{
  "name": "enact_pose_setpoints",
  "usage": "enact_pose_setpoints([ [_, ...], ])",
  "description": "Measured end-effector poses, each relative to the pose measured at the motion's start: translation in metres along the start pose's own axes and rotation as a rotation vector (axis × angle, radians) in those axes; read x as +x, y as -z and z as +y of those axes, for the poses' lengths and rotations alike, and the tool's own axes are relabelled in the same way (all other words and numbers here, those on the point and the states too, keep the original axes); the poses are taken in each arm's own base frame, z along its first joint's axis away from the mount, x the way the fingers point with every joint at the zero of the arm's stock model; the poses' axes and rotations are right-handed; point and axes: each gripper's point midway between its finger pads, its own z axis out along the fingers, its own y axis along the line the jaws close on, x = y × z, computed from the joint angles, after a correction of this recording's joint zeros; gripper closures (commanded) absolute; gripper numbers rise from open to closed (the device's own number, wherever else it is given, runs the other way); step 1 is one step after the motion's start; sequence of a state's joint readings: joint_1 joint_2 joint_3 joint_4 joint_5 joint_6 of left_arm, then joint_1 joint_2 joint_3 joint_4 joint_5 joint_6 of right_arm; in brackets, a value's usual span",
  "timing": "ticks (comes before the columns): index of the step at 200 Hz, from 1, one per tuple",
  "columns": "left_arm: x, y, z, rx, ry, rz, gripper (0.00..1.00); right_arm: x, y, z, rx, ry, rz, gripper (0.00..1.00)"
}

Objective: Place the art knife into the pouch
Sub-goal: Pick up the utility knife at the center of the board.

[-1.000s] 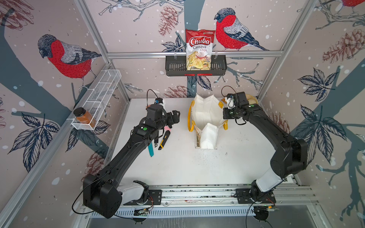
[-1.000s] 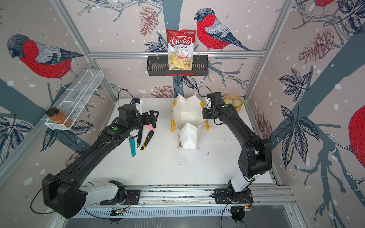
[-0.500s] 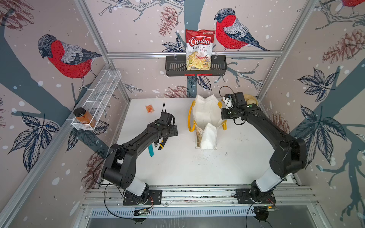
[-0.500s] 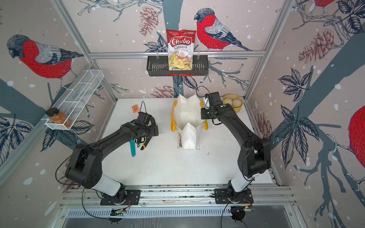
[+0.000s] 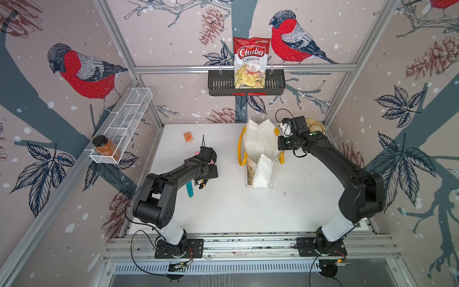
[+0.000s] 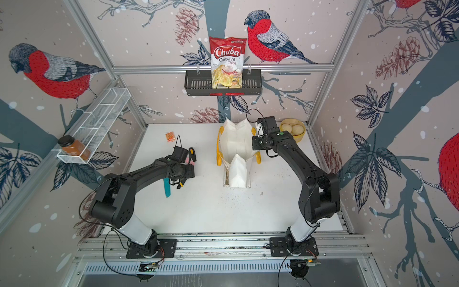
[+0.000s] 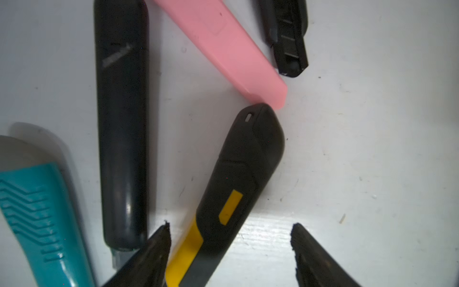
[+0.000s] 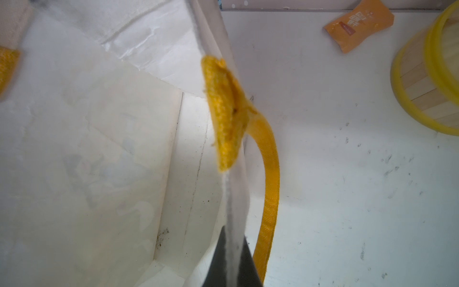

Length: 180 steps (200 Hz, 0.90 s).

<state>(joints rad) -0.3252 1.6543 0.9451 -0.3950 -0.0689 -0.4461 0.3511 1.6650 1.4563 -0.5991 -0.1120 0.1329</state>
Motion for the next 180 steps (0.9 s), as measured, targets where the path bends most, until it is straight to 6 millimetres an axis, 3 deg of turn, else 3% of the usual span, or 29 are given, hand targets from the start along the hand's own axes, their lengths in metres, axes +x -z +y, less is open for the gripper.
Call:
enact_pose_setpoints([
  [30, 0.005, -0.009, -0.002, 0.013, -0.001, 0.023, 0.49, 0.000, -0.001, 0.000, -0.001, 0.001, -0.003, 1.00],
  [71, 0.008, -0.013, -0.005, 0.020, -0.007, 0.036, 0.55, 0.000, -0.002, 0.000, -0.001, 0.001, -0.004, 1.00],
  [103, 0.008, -0.015, -0.005, 0.005, -0.022, 0.034, 0.69, 0.000, -0.003, 0.000, -0.001, 0.001, -0.004, 1.00],
  [127, 0.006, -0.017, -0.006, -0.016, -0.034, 0.031, 0.70, 0.001, -0.003, 0.000, -0.001, 0.002, -0.006, 1.00],
  [153, 0.007, -0.019, -0.006, -0.051, -0.052, 0.034, 0.83, 0.001, -0.001, 0.000, -0.002, 0.002, -0.008, 1.00],
  [180, 0.006, -0.017, -0.007, -0.067, -0.063, 0.031, 0.83, 0.001, -0.001, 0.000, -0.002, 0.002, -0.009, 1.00],
])
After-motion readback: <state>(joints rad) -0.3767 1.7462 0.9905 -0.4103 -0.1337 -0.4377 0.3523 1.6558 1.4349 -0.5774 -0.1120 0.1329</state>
